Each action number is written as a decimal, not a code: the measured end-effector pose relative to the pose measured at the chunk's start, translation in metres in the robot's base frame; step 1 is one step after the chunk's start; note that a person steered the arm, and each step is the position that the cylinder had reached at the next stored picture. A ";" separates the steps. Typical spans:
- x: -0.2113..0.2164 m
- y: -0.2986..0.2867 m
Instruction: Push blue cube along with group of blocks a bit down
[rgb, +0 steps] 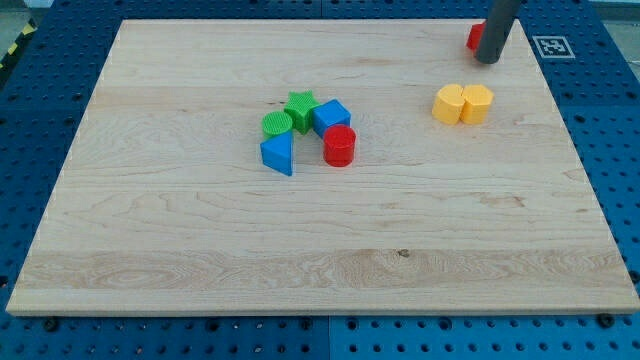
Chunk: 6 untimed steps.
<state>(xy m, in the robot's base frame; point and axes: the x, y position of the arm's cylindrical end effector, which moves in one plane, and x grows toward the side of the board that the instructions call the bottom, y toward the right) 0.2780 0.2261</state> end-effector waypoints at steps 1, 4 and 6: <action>0.002 -0.005; 0.065 -0.184; 0.117 -0.256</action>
